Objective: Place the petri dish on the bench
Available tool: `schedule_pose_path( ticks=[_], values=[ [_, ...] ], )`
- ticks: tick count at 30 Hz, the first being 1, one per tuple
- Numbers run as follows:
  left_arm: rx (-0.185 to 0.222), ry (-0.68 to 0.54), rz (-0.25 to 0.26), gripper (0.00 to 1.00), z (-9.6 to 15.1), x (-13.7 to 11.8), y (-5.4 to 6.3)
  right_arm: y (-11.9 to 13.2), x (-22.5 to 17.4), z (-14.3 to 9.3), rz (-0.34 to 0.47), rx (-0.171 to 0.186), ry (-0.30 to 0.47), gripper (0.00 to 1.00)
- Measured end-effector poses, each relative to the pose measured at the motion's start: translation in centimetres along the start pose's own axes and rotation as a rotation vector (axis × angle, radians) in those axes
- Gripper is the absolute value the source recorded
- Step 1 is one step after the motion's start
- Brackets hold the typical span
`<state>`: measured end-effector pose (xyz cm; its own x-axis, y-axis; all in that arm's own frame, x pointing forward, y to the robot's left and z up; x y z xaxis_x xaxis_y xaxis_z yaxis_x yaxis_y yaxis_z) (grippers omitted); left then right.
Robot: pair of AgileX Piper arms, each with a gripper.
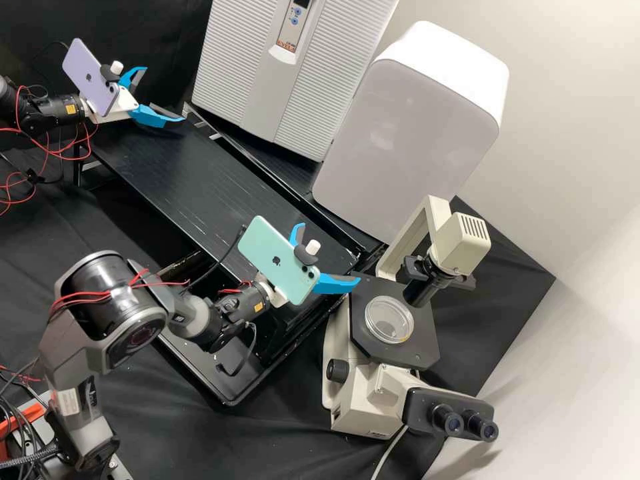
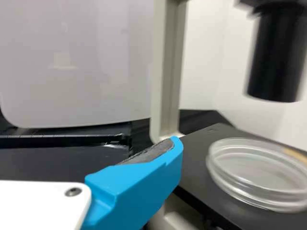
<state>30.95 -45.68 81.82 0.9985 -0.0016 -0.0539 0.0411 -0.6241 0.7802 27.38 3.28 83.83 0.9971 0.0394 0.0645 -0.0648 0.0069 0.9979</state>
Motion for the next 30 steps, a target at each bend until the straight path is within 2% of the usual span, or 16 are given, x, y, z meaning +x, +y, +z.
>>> schedule_pose_path(
  ticks=[6,11,16,17,21,26,30],
  values=[
    [0.0,0.0,0.0,1.0,0.0,0.0,0.0,1.0,-3.1,-0.1,0.051,-0.005,0.037,1.0],
    [0.0,0.0,0.0,1.0,0.0,0.0,0.0,1.3,-4.5,0.7,0.068,-0.013,0.027,1.0],
    [0.0,0.0,0.0,1.0,0.0,0.0,0.0,1.7,-4.8,2.5,0.102,-0.027,-0.05,1.0],
    [0.0,0.0,0.0,1.0,0.0,0.0,0.0,1.8,-4.8,3.1,0.11,-0.046,-0.078,1.0],
    [0.0,0.0,0.0,1.0,0.0,0.0,0.0,2.2,-5.1,4.6,0.151,-0.073,-0.15,1.0],
    [0.0,0.0,0.0,1.0,0.0,0.0,0.0,2.6,-5.2,5.2,0.18,-0.093,-0.177,1.0],
    [0.0,0.0,0.0,1.0,0.0,0.0,0.0,2.2,-5.1,5.7,0.166,-0.112,-0.197,1.0]
  ],
)
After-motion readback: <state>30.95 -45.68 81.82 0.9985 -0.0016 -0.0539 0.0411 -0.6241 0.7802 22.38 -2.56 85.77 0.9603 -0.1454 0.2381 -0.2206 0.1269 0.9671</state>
